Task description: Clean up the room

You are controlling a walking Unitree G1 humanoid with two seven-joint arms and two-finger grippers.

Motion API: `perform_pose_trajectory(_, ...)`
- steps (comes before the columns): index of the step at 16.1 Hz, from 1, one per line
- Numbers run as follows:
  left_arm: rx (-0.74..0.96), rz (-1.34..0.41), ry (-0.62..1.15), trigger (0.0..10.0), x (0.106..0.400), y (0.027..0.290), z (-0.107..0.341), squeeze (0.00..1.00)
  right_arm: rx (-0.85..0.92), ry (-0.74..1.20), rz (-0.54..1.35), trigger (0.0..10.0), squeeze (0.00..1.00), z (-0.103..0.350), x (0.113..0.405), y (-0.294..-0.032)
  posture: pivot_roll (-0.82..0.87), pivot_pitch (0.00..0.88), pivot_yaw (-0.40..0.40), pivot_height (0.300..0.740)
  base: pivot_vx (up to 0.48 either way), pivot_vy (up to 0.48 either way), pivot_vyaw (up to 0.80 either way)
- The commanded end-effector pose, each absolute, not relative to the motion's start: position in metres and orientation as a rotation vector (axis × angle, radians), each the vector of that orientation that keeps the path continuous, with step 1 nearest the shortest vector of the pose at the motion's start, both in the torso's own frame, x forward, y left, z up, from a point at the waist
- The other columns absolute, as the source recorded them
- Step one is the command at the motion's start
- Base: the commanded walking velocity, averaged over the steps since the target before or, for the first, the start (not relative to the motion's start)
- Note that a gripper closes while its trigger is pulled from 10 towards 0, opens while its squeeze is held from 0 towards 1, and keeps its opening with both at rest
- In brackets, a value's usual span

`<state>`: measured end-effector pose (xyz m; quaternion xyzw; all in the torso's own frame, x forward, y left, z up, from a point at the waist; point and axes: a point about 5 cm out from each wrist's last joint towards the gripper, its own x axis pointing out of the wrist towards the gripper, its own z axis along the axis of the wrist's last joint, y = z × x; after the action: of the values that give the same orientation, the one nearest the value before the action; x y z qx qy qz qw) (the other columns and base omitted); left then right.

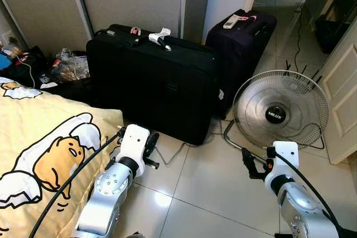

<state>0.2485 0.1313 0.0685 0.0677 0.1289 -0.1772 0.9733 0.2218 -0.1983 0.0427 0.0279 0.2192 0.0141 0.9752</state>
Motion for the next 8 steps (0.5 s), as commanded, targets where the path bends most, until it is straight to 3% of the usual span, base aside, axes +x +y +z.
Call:
perform_pose_trajectory(1, -0.052, 0.028, 0.278, 10.0, 0.211, 0.179, 0.108, 0.00, 0.015, 0.255, 0.019, 10.0, 0.00, 0.102, 0.224, -0.166, 0.07, 0.000, -0.063, 0.740, 0.000, 0.000, 0.00)
perform_pose_trajectory(2, -0.052, 0.028, 0.278, 10.0, 0.211, 0.179, 0.108, 0.00, 0.015, 0.255, 0.019, 10.0, 0.00, 0.102, 0.224, -0.166, 0.07, 0.000, -0.063, 0.740, 0.000, 0.000, 0.00)
perform_pose_trajectory(3, 0.039, -0.028, 0.287, 10.0, 0.219, 0.180, 0.104, 1.00, 0.082, 0.287, 0.059, 10.0, 1.00, 0.093, 0.232, -0.169, 0.05, 0.000, -0.039, 0.740, 0.000, 0.000, 0.00)
perform_pose_trajectory(8, 0.041, -0.030, 0.259, 10.0, 0.222, 0.181, 0.117, 1.00, 0.033, 0.261, 0.061, 10.0, 1.00, 0.096, 0.230, -0.172, 0.05, 0.000, -0.029, 0.740, 0.000, 0.000, 0.00)
